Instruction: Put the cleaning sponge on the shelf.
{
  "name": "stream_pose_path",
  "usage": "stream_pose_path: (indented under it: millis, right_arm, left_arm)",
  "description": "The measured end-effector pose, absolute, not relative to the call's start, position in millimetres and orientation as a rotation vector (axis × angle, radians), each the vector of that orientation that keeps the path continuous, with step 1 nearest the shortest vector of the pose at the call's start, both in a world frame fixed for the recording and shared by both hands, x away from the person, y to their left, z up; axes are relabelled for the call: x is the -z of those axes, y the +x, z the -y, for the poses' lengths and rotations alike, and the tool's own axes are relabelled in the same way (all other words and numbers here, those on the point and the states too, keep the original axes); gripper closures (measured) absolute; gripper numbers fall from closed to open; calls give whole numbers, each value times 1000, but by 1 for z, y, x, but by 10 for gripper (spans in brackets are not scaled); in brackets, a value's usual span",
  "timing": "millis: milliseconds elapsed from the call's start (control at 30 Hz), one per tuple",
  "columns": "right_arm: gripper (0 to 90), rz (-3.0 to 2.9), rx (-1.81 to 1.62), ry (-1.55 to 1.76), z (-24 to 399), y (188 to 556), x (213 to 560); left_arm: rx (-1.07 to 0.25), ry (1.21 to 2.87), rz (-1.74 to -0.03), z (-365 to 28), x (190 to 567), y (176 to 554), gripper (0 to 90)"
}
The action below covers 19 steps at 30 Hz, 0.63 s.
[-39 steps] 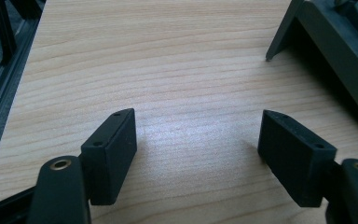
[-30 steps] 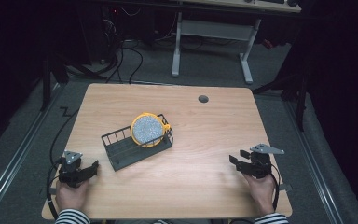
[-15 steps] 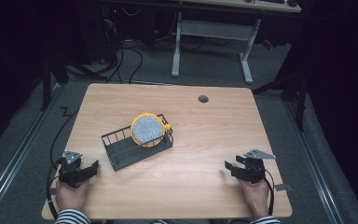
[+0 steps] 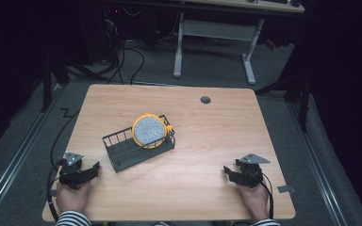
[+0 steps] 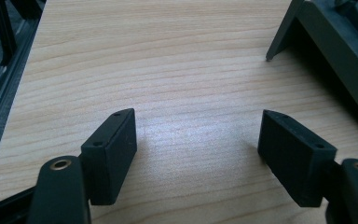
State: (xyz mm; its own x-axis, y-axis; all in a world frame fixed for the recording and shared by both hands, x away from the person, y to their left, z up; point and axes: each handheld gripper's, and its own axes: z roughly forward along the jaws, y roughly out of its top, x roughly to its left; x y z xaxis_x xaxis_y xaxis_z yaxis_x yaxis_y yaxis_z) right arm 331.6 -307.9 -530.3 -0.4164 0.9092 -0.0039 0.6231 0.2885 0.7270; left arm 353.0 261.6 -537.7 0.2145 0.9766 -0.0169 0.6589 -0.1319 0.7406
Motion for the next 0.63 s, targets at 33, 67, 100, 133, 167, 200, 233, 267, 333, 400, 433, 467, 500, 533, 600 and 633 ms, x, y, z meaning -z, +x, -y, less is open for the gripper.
stream_pose_path:
  millis: [33, 67, 100, 133, 167, 200, 233, 267, 333, 400, 433, 467, 500, 533, 600, 633]
  right_arm:
    - [372, -2144, -908, 1355, 307, 331, 530]
    - [370, -2142, -908, 1361, 307, 331, 531]
    - [370, -2142, -909, 1364, 307, 331, 530]
    - [369, -2141, -909, 1364, 307, 331, 531]
    - [369, -2142, -909, 1364, 307, 331, 531]
    - [369, -2142, -909, 1364, 307, 331, 531]
    - [368, -2141, -908, 1365, 307, 331, 531]
    - [367, -2141, -908, 1365, 307, 331, 531]
    - [365, -2139, -907, 1367, 307, 331, 531]
    - [365, -2139, -907, 1368, 307, 331, 531]
    - [365, -2138, -906, 1368, 307, 331, 531]
    - [365, -2138, -907, 1368, 307, 331, 531]
    - [365, -2139, -907, 1368, 307, 331, 531]
    - [365, -2138, -907, 1368, 307, 331, 531]
    - [365, -2138, -907, 1369, 307, 331, 531]
    - [365, -2139, -907, 1369, 307, 331, 531]
  left_arm:
    - [-650, 1866, -1512, -262, 538, 353, 284]
    - [-651, 1865, -1513, -261, 538, 353, 284]
    - [-650, 1866, -1512, -262, 538, 353, 284]
    - [-651, 1864, -1513, -262, 538, 353, 284]
    - [-650, 1864, -1513, -262, 538, 353, 284]
    - [-650, 1864, -1513, -262, 538, 353, 284]
    - [-650, 1864, -1513, -261, 538, 353, 284]
    - [-651, 1864, -1513, -261, 538, 353, 284]
    - [-651, 1864, -1513, -261, 538, 353, 284]
    - [-651, 1864, -1513, -261, 538, 353, 284]
    - [-652, 1864, -1513, -261, 538, 353, 284]
    - [-652, 1864, -1513, -261, 538, 353, 284]
    - [-652, 1864, -1513, -261, 538, 353, 284]
    - [-652, 1864, -1514, -261, 538, 353, 284]
    - [-652, 1864, -1514, -261, 538, 353, 284]
    - [-652, 1864, -1514, -261, 538, 353, 284]
